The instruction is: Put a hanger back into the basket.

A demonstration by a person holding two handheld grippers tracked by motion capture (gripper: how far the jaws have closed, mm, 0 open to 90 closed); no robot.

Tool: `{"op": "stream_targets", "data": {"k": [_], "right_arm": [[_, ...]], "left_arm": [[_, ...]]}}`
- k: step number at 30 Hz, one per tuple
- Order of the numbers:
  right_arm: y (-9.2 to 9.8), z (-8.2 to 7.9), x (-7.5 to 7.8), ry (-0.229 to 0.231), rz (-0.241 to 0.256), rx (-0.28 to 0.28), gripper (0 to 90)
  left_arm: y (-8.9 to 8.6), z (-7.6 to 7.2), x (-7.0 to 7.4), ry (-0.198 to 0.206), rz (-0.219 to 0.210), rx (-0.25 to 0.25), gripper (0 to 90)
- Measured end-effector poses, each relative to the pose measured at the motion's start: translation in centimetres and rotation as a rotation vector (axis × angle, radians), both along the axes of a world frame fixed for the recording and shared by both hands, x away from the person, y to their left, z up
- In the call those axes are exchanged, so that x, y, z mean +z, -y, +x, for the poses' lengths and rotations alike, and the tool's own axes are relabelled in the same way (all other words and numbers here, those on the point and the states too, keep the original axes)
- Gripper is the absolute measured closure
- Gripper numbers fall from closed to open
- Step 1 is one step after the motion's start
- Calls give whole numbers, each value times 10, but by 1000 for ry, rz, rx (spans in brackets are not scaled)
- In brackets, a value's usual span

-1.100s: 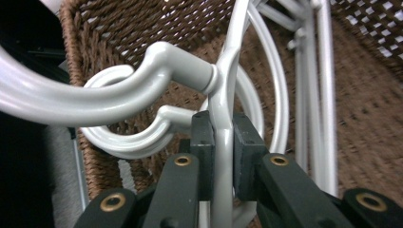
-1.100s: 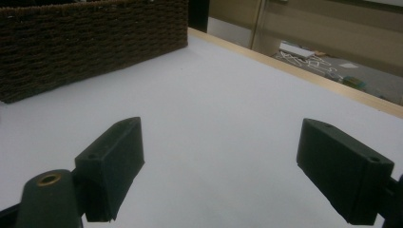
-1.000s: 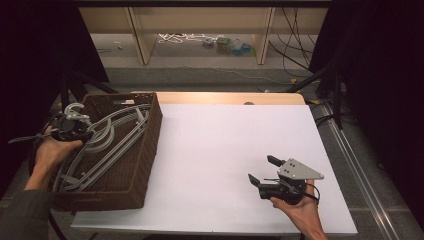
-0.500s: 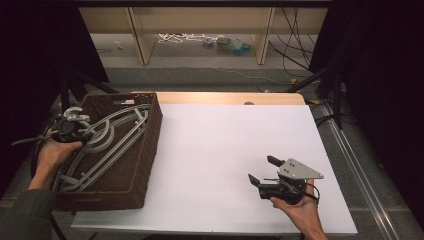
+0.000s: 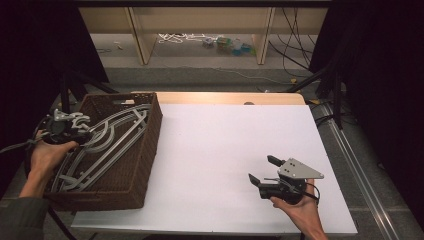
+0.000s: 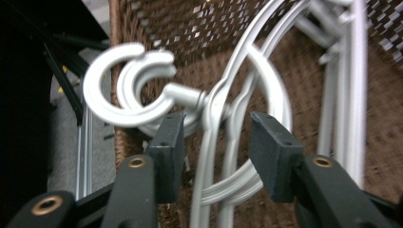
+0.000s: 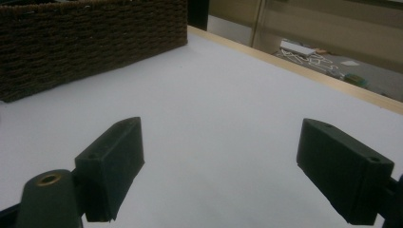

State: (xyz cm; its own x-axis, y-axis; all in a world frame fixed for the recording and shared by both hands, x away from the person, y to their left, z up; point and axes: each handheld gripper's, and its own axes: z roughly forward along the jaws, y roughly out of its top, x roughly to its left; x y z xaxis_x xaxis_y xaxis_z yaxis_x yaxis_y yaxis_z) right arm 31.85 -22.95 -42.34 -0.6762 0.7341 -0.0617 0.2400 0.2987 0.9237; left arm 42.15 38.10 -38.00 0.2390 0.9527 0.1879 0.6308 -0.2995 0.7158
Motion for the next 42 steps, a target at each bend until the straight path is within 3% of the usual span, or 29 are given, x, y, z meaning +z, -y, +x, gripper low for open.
{"op": "stream_targets", "data": {"k": [6,10,11,14,21,27,29,34,36,42], "right_arm": [[1,0,0,1,4,-2,168],[0,-1,0,-12,11,-1,168],[1,0,0,8,7,-1,168],[0,0,0,4,9,3,168],[-1,2,-1,2,9,7,168],[-3,3,-1,4,8,13,167],[-3,3,-2,-3,7,13,167],[-3,3,-1,-6,20,10,167],[-4,2,-1,-31,28,20,167],[-3,3,-1,-2,35,7,166]], "left_arm": [[10,-10,8,56,-57,-24,492],[19,-15,11,87,-117,-34,446],[22,-17,11,104,-140,-24,425],[30,-22,15,130,-187,-34,389],[52,-33,17,157,-225,-72,327],[75,-42,18,194,-283,-106,289],[82,-44,20,202,-309,-128,277],[102,-54,24,236,-323,-171,267],[110,-59,25,247,-333,-191,249],[134,-70,25,278,-366,-267,218]]}}
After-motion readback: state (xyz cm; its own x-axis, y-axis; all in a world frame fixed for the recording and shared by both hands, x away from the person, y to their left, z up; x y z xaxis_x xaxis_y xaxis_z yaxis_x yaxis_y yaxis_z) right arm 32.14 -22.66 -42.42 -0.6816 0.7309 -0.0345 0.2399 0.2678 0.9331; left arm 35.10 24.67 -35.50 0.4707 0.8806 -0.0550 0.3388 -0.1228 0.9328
